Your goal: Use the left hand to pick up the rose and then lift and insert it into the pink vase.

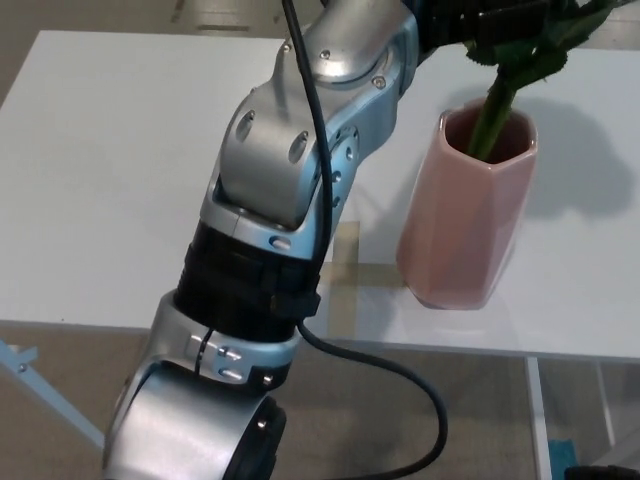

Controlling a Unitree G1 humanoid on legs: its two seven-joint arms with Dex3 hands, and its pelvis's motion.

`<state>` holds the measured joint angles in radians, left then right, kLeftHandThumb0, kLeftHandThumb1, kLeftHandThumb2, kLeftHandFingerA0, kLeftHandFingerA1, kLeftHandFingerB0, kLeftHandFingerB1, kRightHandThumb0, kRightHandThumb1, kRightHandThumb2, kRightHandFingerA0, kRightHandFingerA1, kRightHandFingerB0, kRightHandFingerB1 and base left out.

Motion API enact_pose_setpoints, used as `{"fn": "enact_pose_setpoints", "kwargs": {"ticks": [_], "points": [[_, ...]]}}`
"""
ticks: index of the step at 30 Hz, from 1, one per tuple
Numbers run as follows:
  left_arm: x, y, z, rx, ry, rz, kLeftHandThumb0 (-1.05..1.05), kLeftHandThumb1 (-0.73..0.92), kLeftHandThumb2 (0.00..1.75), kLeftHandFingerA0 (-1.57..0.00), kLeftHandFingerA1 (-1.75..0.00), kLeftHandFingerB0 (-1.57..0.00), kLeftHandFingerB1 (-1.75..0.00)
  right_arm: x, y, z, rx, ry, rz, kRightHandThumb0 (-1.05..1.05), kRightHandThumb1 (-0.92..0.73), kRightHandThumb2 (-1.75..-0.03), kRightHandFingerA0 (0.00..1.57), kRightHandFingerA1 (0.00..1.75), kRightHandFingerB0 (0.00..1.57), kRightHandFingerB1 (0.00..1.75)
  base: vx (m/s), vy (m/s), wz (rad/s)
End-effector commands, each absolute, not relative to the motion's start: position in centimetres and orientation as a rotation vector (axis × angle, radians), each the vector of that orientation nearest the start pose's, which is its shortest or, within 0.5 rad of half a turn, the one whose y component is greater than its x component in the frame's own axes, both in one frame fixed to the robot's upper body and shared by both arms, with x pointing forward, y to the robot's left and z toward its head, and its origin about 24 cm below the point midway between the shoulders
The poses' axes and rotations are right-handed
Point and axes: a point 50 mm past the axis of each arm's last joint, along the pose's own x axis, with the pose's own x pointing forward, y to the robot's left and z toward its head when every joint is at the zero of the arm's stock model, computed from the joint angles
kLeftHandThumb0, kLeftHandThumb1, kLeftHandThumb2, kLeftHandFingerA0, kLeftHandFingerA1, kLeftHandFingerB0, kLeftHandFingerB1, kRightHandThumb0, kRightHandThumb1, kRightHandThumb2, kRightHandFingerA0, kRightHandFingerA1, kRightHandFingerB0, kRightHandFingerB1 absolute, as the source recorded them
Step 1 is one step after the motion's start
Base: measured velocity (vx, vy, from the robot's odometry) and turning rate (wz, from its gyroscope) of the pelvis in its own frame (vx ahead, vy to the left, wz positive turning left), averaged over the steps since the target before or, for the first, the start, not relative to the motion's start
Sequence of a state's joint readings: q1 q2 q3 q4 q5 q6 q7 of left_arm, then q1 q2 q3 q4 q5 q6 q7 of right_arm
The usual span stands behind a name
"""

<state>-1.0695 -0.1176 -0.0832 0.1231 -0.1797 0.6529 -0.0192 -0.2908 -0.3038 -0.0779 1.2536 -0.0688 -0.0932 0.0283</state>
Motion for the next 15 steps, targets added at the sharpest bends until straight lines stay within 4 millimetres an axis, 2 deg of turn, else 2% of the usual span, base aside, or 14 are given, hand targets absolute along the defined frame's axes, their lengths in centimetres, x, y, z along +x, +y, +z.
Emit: {"fn": "enact_pose_setpoints", "kwargs": {"ticks": [1,5,7,15], "points": [[33.1,-1.8,26.4,-0.103,-0.179,-0.611,-0.23,0.81,0.66,-1.01,-1.39,-0.79,-0.93,20.6,-26.4,-10.9,-0.276,0.883,-0.135,-0.33,-0.65,-0.59,0.59,0.41,0.54,0.39,0.00,0.000,0.00],[32.9,-1.7,25.8,-0.115,-0.162,-0.611,-0.23,0.81,0.65,-1.01,-1.37,-0.80,-0.90,20.4,-26.5,-10.9,-0.275,0.882,-0.133,-0.33,-0.66,-0.59,0.58,0.41,0.53,0.39,0.00,0.000,0.00],[32.9,-1.7,25.6,-0.119,-0.156,-0.608,-0.23,0.81,0.66,-1.01,-1.38,-0.83,-0.83,20.4,-26.5,-10.9,-0.274,0.880,-0.133,-0.33,-0.66,-0.59,0.58,0.41,0.54,0.39,0.00,0.000,0.00],[33.1,-1.5,24.9,-0.112,-0.156,-0.589,-0.23,0.81,0.66,-0.98,-1.38,-0.84,-0.83,20.6,-26.4,-10.8,-0.272,0.878,-0.132,-0.33,-0.66,-0.59,0.58,0.41,0.54,0.39,0.00,0.000,0.00]]}}
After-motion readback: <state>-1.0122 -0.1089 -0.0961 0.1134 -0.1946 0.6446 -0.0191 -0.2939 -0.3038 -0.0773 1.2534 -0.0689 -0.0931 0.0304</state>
